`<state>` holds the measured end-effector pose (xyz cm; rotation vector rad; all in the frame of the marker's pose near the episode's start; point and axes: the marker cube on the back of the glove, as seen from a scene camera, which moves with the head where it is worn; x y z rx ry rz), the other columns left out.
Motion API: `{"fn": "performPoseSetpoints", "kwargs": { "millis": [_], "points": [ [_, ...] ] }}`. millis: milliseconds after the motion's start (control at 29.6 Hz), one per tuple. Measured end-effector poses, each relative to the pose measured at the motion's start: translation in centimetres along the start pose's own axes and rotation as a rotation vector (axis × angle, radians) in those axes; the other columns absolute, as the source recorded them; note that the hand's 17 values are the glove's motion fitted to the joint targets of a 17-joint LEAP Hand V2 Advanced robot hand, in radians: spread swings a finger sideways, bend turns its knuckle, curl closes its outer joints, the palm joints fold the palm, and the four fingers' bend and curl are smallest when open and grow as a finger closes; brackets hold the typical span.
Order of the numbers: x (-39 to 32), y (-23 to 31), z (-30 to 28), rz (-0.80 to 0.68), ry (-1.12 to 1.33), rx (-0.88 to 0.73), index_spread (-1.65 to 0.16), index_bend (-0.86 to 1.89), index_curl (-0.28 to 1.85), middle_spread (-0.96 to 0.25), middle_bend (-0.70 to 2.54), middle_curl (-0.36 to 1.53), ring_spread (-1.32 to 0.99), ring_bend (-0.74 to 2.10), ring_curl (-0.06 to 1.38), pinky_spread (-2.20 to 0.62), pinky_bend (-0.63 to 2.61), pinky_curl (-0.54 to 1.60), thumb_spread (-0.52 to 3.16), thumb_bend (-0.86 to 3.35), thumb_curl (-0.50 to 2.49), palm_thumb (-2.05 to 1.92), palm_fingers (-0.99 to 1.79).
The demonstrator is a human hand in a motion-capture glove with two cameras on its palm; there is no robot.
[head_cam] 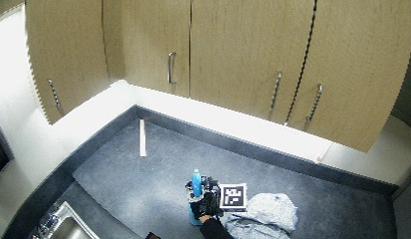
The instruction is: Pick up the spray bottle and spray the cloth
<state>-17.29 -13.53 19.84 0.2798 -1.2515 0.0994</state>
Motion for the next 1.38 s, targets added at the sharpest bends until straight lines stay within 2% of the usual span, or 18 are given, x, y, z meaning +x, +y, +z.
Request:
{"fn": "performPoseSetpoints", "kwargs": {
  "millis": [203,371,506,574,709,979,1384],
  "points": [
    [0.3,0.1,-0.2,0.040,0.009,-0.006,-0.19,0.40,0.66,-0.06,0.50,0.57,-0.11,0.39,0.49,-0.03,0.19,0.42,0.82,-0.03,0.87,1.12,1.14],
    [0.3,0.4,-0.1,0.083,0.032,-0.017,-0.18,0.23,0.62,-0.04,0.39,0.54,-0.09,0.41,0.50,0.01,0.22,0.44,0.82,-0.06,0.81,1.02,0.96],
    [0.6,0.8,0.2,0.148,0.052,-0.040,-0.16,0.12,0.58,-0.01,0.29,0.51,-0.04,0.37,0.51,0.05,0.28,0.46,0.90,-0.05,0.77,0.96,0.74],
    [0.7,0.9,0.3,0.167,0.055,-0.057,-0.16,-0.02,0.52,0.01,0.24,0.49,0.00,0.36,0.50,0.08,0.36,0.48,0.93,-0.05,0.75,0.92,0.52],
    [0.7,1.1,0.6,0.173,0.059,-0.076,-0.25,-0.07,0.42,0.05,0.16,0.45,0.04,0.40,0.51,0.12,0.50,0.52,0.96,-0.04,0.71,0.87,0.24],
    [0.3,1.4,1.0,0.141,0.057,-0.109,-0.32,0.02,0.26,0.08,0.20,0.42,0.10,0.46,0.45,0.15,0.59,0.48,1.01,-0.03,0.67,0.83,0.23],
    [-3.0,6.4,1.9,0.040,0.050,-0.215,-0.35,0.08,0.19,0.09,0.22,0.41,0.12,0.54,0.45,0.17,0.63,0.45,1.04,-0.01,0.63,0.86,0.22]
  ]
}}
